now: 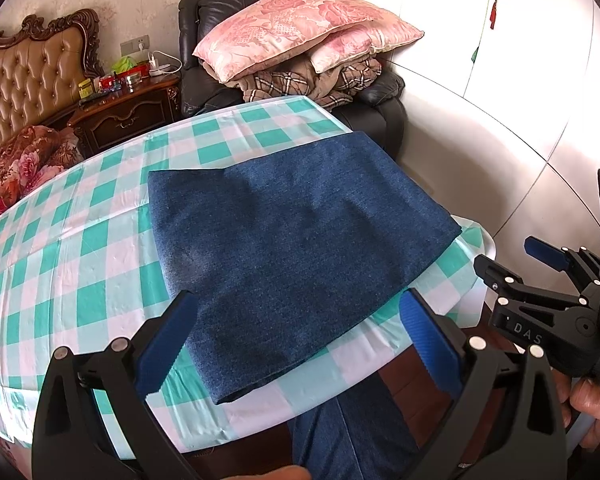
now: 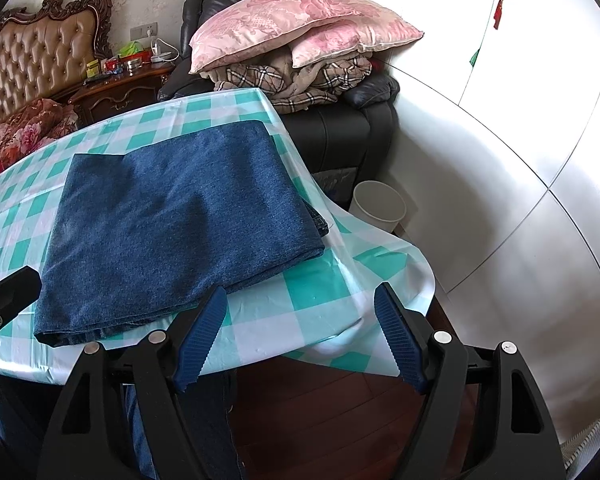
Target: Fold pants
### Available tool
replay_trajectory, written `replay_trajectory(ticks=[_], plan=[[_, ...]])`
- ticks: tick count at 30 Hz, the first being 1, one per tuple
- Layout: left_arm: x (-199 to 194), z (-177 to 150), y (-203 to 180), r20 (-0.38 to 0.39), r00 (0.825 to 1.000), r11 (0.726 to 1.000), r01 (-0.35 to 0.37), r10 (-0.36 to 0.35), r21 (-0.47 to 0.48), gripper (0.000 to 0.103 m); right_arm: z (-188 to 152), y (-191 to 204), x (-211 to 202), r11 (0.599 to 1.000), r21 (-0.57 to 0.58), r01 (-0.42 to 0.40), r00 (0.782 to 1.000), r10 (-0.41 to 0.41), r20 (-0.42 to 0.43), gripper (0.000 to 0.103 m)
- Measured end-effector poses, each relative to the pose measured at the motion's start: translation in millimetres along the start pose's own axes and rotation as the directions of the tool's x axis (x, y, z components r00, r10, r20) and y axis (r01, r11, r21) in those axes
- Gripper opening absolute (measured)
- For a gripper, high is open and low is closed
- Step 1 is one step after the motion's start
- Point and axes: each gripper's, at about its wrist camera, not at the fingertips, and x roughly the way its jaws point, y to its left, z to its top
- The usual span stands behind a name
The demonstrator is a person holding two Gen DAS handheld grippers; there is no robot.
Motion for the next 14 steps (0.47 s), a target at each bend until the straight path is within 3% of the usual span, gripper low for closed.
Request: replay_trajectory(ticks=[6,9,14], plan=[[1.4,9.1,-2.4,0.038,0.999,1.0,0.007,-0.007,0.003,0.101,-0.2,0.2,0.4,1.0,0.0,0.002,1.0,-0.002,-0.001,0.073],[9.6,14.7,0.3,0.008,0.998,0.998,0.057,-0.057,-0.031,0.101,-1.0,-0.4,2.6,1.0,0.004,0.005,1.0,-0.005,-0.004,0.073],[16.7,11.4,10.1,-0.009,0.996,0.995,0.083,-0.083,-0.063,0.101,-1.8,-2.1,11.0,1.0,0.013,0.004,1.0,-0.003,-0.012,0.074]])
